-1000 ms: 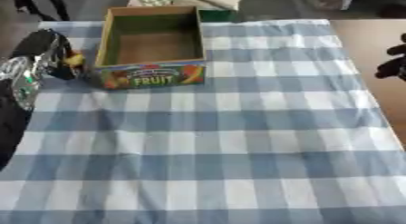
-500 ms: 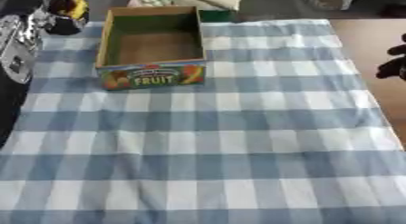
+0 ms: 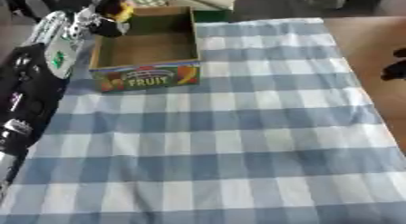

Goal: Pick up objects on the table and place them in the box.

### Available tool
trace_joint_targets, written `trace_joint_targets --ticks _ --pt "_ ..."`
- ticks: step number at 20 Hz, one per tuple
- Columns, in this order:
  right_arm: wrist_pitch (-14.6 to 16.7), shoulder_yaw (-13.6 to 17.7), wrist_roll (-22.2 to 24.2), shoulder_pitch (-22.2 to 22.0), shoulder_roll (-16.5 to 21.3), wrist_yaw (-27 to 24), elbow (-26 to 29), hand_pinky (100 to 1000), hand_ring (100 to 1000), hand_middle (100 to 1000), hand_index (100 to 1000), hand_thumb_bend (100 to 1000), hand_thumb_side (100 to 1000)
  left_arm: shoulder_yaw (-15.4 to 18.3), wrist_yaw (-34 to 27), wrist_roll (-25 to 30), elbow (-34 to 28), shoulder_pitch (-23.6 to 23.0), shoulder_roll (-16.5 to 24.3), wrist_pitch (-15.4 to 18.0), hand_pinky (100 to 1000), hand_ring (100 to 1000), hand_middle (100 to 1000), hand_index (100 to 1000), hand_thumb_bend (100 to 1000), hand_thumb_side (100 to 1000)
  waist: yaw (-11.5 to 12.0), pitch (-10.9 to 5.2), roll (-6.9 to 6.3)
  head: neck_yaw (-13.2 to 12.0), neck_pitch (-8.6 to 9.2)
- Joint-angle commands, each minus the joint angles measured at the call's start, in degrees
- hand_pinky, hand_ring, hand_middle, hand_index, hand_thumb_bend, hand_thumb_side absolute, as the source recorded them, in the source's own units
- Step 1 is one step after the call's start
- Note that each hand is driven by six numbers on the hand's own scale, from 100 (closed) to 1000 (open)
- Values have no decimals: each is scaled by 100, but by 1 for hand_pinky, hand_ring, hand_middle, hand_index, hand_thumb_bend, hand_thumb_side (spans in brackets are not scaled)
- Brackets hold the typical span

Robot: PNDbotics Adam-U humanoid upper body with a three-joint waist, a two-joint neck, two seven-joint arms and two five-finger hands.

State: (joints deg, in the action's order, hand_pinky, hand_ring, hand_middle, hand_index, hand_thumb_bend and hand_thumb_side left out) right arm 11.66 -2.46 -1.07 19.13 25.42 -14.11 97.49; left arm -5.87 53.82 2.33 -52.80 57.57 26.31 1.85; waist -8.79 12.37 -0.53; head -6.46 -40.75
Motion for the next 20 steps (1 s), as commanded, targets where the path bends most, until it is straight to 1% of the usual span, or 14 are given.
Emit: trace_joint_targets --ticks 1,4,5,6,8,9,10,11,12,13,14,16,18,20 --pt "21 41 26 74 68 6 49 565 569 626 801 100 409 -5 182 60 115 112 -7 36 477 429 379 425 356 100 -9 -89 18 -14 29" --pt "21 38 35 80 54 1 48 565 569 626 801 100 409 -2 220 126 229 62 -63 85 558 511 481 528 368 100 7 -91 25 -18 40" --pt "20 37 38 78 51 1 45 565 569 626 801 100 409 -15 218 167 246 39 -70 124 586 547 521 575 384 100 16 -92 28 -16 42" --pt "19 38 40 77 51 1 43 565 569 626 801 100 409 -28 207 230 257 15 -70 179 629 609 593 650 409 100 25 -94 30 -14 42" --pt "20 40 40 77 49 1 42 565 567 624 801 100 409 -40 175 396 251 -31 -54 298 673 672 667 720 428 100 40 -96 32 -17 42" --pt "21 41 40 77 47 -1 42 565 567 624 801 100 409 -36 134 463 214 -60 -40 353 691 703 704 750 458 100 50 -96 35 -11 41" --pt "21 42 41 76 46 -1 41 565 567 624 801 100 409 -30 77 522 152 -91 -18 398 711 733 738 775 555 191 58 -96 38 -5 40" --pt "22 43 42 74 46 -1 41 565 567 624 801 100 409 -11 -16 547 37 -130 18 430 712 737 744 781 611 259 69 -95 42 -2 40" --pt "23 46 42 72 47 0 40 565 567 624 801 100 409 9 -126 553 -88 -166 51 434 705 730 739 778 637 323 76 -95 44 -1 40" --pt "24 53 37 66 47 -1 38 565 567 624 801 100 409 60 -301 500 -273 -217 93 418 700 721 732 773 639 352 93 -95 49 8 39" --pt "25 58 32 62 49 -1 36 565 567 624 801 100 409 104 -524 423 -502 -291 148 383 688 702 709 762 620 384 109 -96 53 13 39" --pt "27 64 28 53 50 0 34 565 567 624 801 100 409 226 -1120 155 -1050 -471 271 254 674 684 680 737 602 400 152 -101 59 26 35" --pt "28 69 26 45 49 -3 30 565 567 624 801 100 409 355 -1827 -130 -1650 -715 415 92 658 666 655 717 523 392 200 -109 62 38 33" --pt "28 76 22 36 51 0 23 565 567 624 801 100 409 505 -2558 -422 -2258 -1032 556 -85 648 656 641 708 493 393 253 -118 63 54 36"
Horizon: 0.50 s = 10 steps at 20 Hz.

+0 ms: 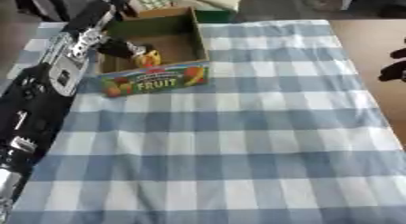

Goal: Pick up objects on the table and place them in the box.

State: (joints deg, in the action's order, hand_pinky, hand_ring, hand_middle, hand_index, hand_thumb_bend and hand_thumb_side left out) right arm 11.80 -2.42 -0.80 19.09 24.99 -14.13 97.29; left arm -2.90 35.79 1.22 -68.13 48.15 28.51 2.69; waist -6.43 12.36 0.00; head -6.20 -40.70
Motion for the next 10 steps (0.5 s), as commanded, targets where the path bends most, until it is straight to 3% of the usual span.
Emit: trace_joint_targets --ticks 1,6,10 --pt "15 76 -7 38 96 4 42 565 567 624 801 100 408 285 -1104 -450 -1002 -270 398 -258 641 650 632 699 473 398 43 -119 11 36 32" --pt "22 92 -17 33 102 4 42 565 568 624 801 100 409 682 -2605 -936 -2118 -1256 507 -563 626 644 622 692 454 421 127 -109 20 78 51" --pt "25 101 -27 34 109 8 46 566 568 624 801 100 409 992 -3329 -1105 -2602 -1883 414 -631 621 647 626 693 429 462 177 -94 37 95 47"
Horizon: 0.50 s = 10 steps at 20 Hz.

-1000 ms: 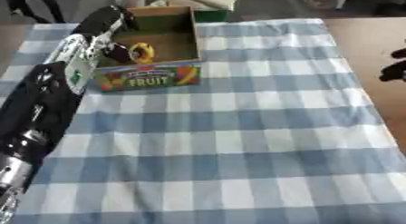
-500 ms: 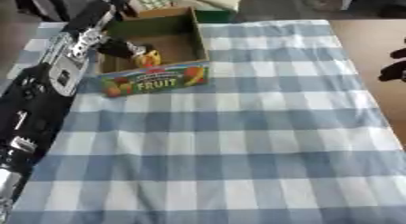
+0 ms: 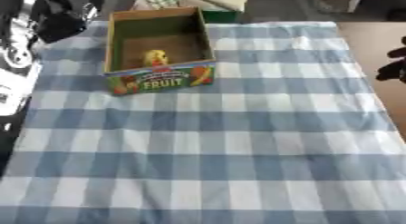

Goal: Pick up objects on the table and place them in the box.

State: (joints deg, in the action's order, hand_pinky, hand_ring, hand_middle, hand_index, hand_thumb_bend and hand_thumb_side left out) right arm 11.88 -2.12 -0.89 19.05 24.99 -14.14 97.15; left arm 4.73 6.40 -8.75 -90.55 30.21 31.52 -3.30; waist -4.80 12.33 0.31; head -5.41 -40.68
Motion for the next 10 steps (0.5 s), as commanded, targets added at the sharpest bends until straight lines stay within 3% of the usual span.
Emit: trace_joint_targets --ticks 1,10 --pt "16 71 -21 36 111 9 59 566 568 624 801 100 409 287 -488 -130 -433 -189 86 -36 618 646 627 694 426 471 25 -91 9 12 40" --pt "17 85 -33 12 105 12 51 566 568 624 801 100 409 633 -844 -294 -821 -882 -270 -35 612 639 623 694 438 512 106 -113 7 80 8"
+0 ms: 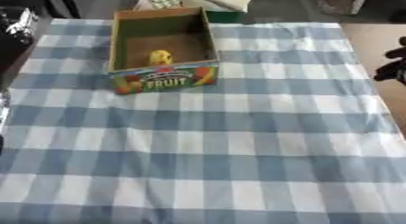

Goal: Pick up objects on the table and place them in the box.

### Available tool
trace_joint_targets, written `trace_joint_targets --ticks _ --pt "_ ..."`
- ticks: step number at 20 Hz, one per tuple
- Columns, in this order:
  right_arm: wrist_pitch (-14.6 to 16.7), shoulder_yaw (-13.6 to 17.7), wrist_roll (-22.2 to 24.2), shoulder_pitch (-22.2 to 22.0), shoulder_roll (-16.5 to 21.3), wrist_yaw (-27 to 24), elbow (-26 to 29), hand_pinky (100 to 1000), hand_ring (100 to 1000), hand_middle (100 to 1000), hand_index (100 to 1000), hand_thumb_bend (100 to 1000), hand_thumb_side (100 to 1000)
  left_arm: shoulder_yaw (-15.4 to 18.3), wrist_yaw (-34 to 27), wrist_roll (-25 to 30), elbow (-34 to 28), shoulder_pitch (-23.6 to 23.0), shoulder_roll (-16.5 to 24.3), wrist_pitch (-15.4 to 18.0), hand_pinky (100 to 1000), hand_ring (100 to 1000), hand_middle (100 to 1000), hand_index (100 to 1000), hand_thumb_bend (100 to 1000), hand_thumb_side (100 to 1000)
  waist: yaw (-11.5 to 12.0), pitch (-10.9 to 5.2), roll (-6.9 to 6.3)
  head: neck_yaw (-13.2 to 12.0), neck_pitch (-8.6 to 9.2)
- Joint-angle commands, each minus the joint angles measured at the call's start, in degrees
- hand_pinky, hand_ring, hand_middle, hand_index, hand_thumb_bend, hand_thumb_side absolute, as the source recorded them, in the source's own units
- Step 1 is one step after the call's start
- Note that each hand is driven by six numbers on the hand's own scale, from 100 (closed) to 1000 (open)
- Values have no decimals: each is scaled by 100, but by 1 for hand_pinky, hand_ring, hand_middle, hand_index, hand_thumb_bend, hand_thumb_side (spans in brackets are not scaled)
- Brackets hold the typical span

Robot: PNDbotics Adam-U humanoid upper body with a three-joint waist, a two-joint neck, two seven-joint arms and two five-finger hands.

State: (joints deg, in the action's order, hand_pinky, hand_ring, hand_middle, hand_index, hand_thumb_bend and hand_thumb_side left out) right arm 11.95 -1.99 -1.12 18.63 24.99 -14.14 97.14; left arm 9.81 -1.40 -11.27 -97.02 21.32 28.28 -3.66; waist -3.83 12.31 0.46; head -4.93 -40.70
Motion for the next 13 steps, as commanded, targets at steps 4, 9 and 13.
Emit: trace_joint_targets --ticks 4,9,13 --pt "11 76 -13 49 105 10 54 566 568 624 801 100 409 145 -105 -35 -233 -68 -3 7 613 642 625 698 439 520 12 -117 -1 58 -21" --pt "13 87 -22 51 98 8 60 567 568 624 801 100 409 155 -124 28 -254 -105 -43 12 612 641 625 699 440 526 6 -115 6 66 -12" --pt "12 92 -28 50 99 6 63 567 568 624 801 100 409 169 -133 33 -250 -139 -61 12 612 643 626 699 443 527 10 -117 1 83 -20"
